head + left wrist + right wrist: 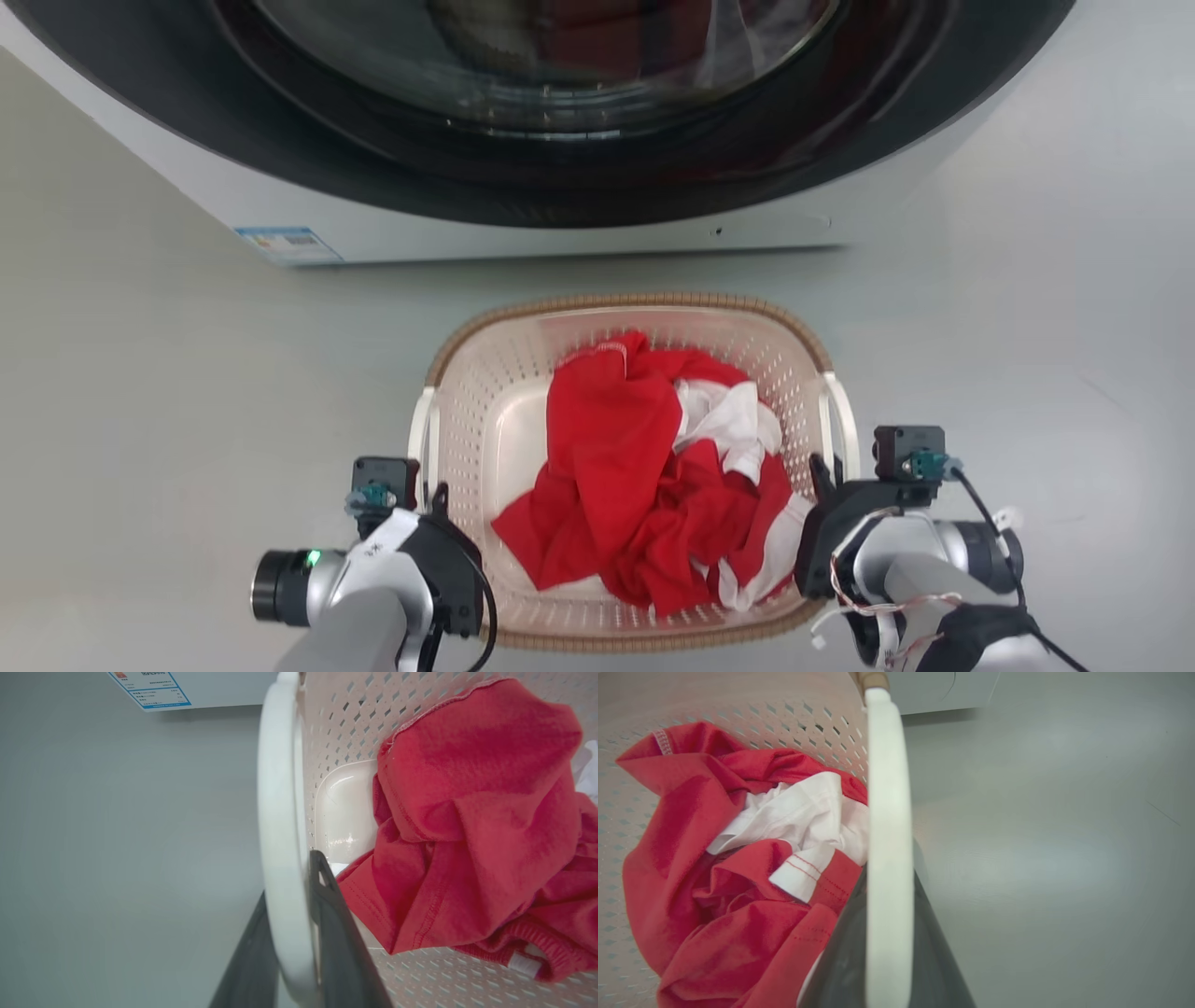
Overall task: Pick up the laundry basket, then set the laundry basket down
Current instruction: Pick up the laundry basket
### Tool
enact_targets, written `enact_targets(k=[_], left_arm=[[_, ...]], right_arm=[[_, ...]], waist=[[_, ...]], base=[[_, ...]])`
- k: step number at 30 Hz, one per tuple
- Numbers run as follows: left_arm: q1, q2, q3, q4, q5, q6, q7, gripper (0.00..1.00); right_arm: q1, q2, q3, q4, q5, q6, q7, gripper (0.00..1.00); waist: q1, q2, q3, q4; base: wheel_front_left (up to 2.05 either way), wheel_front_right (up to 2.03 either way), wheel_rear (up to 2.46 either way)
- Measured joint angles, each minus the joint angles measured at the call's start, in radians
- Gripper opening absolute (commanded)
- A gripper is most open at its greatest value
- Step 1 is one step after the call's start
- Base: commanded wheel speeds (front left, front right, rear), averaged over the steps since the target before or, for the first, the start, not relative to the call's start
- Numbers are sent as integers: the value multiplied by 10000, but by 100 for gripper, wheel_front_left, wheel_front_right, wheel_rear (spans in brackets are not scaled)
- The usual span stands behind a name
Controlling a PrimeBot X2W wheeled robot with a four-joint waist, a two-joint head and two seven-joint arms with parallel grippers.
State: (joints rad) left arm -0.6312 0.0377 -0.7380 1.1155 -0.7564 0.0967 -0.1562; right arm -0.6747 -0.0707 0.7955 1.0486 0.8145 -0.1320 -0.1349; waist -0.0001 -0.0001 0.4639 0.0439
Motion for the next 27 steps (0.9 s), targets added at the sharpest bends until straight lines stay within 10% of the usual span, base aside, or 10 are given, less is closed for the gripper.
enact_targets(k=[27], left_arm=[[2666, 119, -1200, 211, -1053, -132, 1547, 0]], right_arm=[[3015, -15, 1710, -307, 1820, -92, 1522, 0]], waist=[[-1, -1, -3797, -36]], base=[[0, 0, 0]])
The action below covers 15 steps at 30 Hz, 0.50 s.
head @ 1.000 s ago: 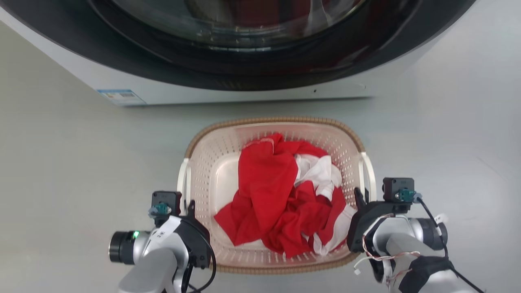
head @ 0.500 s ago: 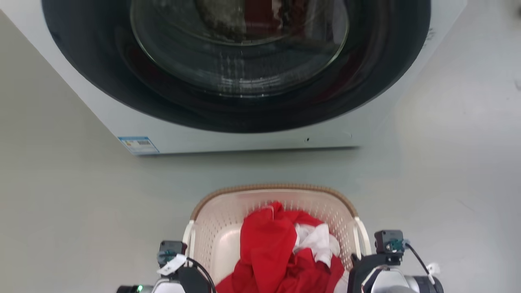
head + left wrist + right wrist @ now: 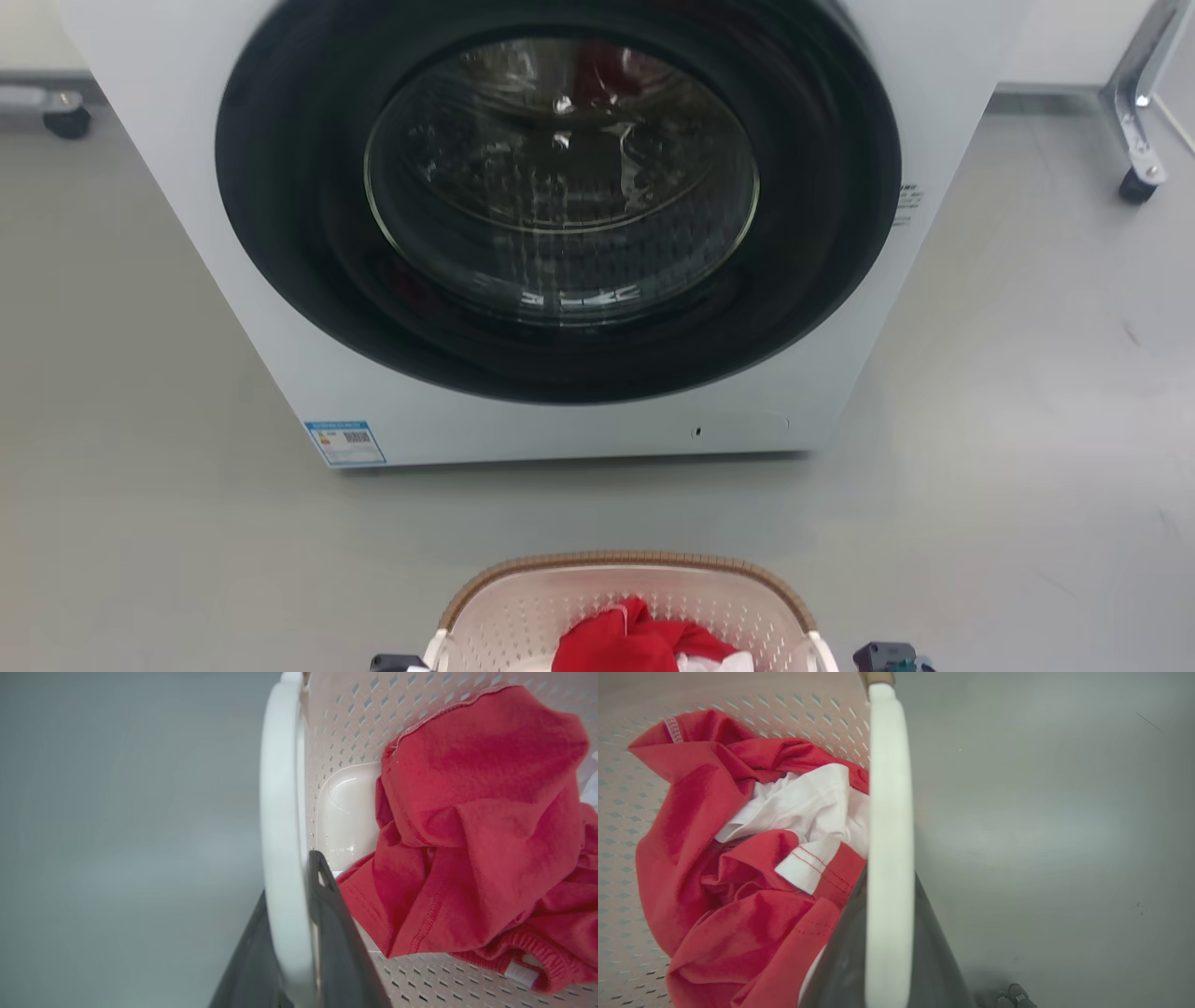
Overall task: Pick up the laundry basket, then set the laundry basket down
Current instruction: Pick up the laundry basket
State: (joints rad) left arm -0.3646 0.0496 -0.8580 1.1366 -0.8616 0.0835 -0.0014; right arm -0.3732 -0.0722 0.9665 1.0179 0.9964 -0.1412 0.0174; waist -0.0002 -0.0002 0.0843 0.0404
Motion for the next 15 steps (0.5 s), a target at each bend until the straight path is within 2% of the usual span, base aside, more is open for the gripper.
enact_targets(k=[9, 15], left_arm=[[349, 54, -205, 102, -125, 0, 190, 0], [455, 56, -230, 226, -178, -46, 265, 0]], right_arm=[[528, -21, 318, -201, 284, -10, 35, 0], [616, -27, 453, -278, 451, -12, 81, 0]], waist=[[0, 1, -943, -15], [1, 1, -1180, -20]], base=[[0, 0, 0], [0, 0, 0]])
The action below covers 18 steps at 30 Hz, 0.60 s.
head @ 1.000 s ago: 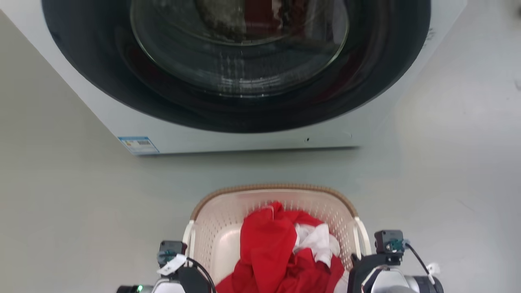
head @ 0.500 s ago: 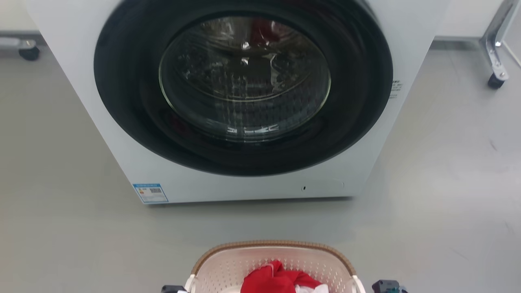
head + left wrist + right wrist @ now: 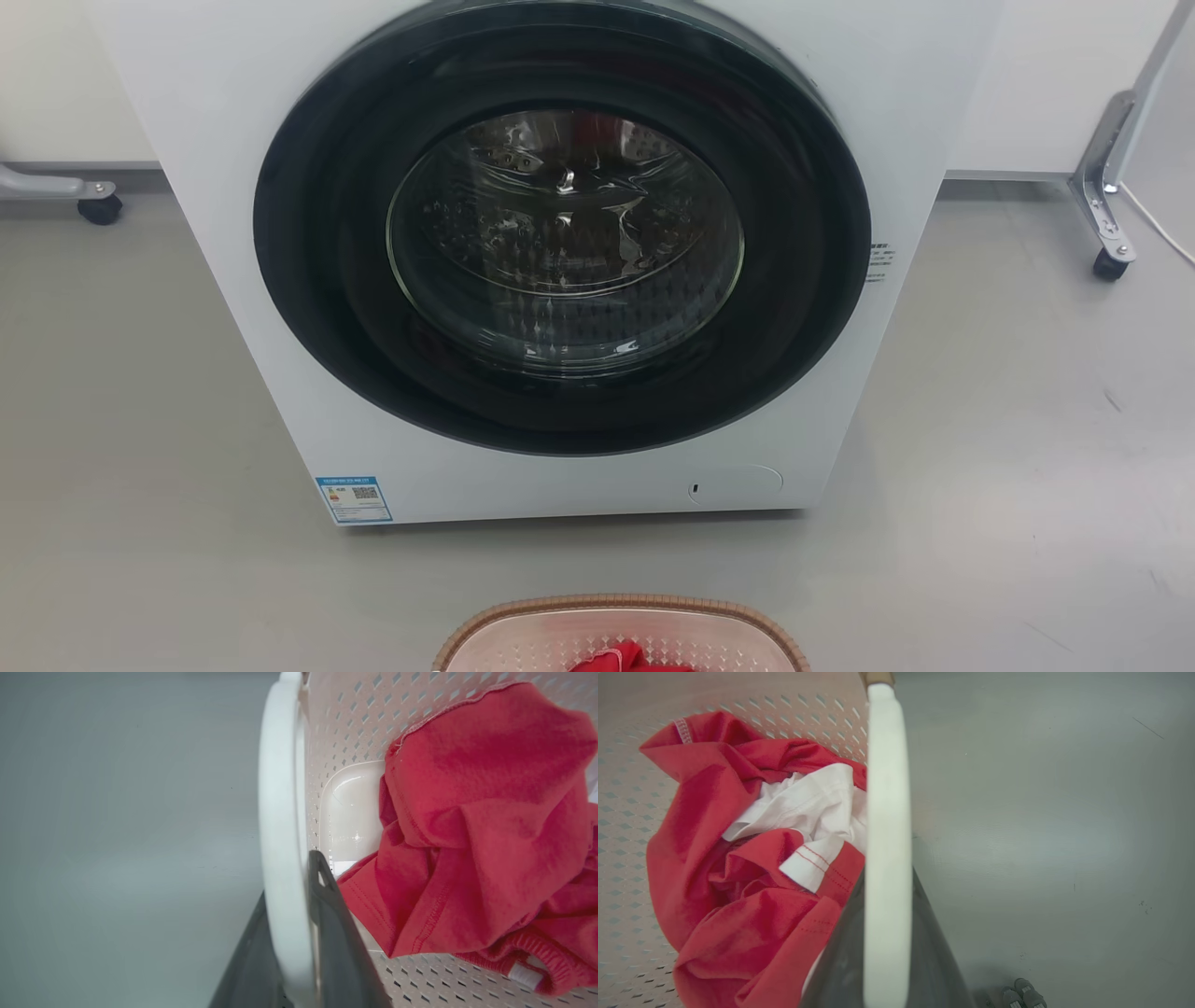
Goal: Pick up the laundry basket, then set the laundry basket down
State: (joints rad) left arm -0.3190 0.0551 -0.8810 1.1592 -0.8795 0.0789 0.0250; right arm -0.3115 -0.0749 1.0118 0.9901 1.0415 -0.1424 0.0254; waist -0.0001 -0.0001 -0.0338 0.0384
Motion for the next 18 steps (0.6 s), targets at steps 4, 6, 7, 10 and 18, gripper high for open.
enact_targets(k=[4, 6, 7, 10, 18], left_arm=[[-23, -6, -2, 157, -25, -96, 0, 0], [-46, -15, -6, 230, -52, -119, 2, 0], [-65, -15, -8, 259, -58, -176, 8, 0], [-92, -23, -29, 316, -67, -190, 10, 0], [-225, -42, -98, 431, -102, -324, 40, 0]], right_arm=[[2, 0, 96, -8, 150, 0, 0, 0], [2, 6, 136, -8, 161, 0, -2, 0], [2, 6, 157, -6, 165, 0, -2, 0], [-8, 10, 190, 8, 236, 0, -2, 0], [-85, 31, 326, 104, 387, 0, -2, 0]], waist=[[0, 0, -49, 1], [0, 1, -66, -2], [0, 1, -74, -4], [0, 1, -96, -10], [0, 1, -147, -15]], base=[[0, 0, 0], [0, 0, 0], [0, 0, 0], [0, 0, 0], [0, 0, 0]])
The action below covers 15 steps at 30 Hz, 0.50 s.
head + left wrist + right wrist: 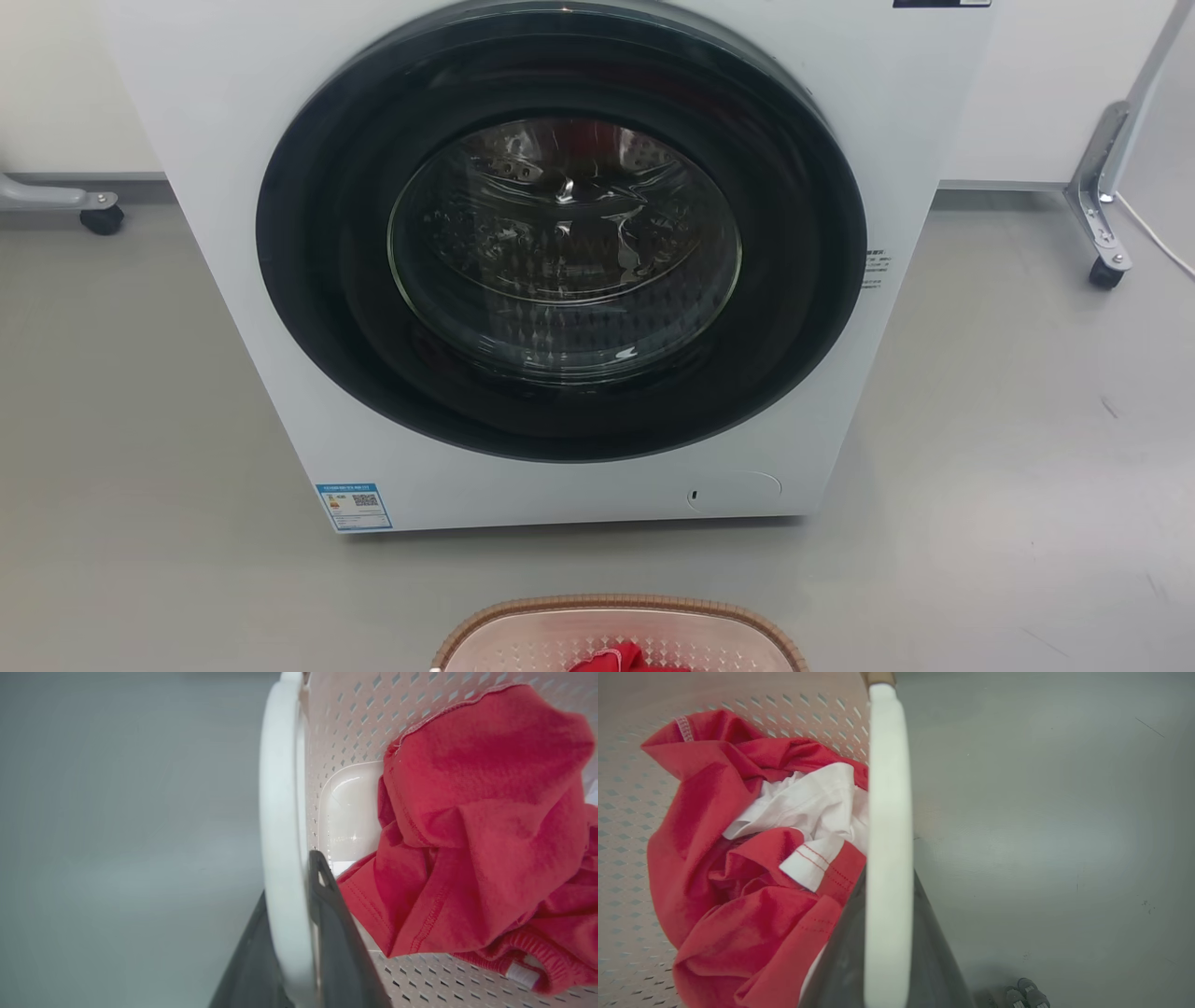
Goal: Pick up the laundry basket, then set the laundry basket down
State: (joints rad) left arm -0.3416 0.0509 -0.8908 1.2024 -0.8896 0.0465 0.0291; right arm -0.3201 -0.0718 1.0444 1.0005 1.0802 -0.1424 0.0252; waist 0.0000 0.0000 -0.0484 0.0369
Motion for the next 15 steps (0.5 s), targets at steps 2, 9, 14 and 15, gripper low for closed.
enact_targets(k=[2, 9, 14, 15], left_arm=[[-11, -12, -27, 23, -4, -29, 0, 0], [-15, -42, -138, 44, -268, -38, -2, 0], [-15, -44, -182, 44, -318, -40, -13, 0], [-15, -44, -196, 46, -320, -40, -13, 0]], right_arm=[[-41, 0, 27, 54, 54, 0, 0, 0], [-309, 36, 194, 318, 142, 2, 59, 0], [-406, 46, 309, 391, 261, 2, 88, 0], [-406, 46, 324, 401, 309, 2, 88, 0]], waist=[[0, 0, -7, 2], [0, 0, -14, 20], [0, 0, -10, 36], [0, 0, -9, 39]], base=[[0, 0, 0], [0, 0, 0], [0, 0, 0], [0, 0, 0]])
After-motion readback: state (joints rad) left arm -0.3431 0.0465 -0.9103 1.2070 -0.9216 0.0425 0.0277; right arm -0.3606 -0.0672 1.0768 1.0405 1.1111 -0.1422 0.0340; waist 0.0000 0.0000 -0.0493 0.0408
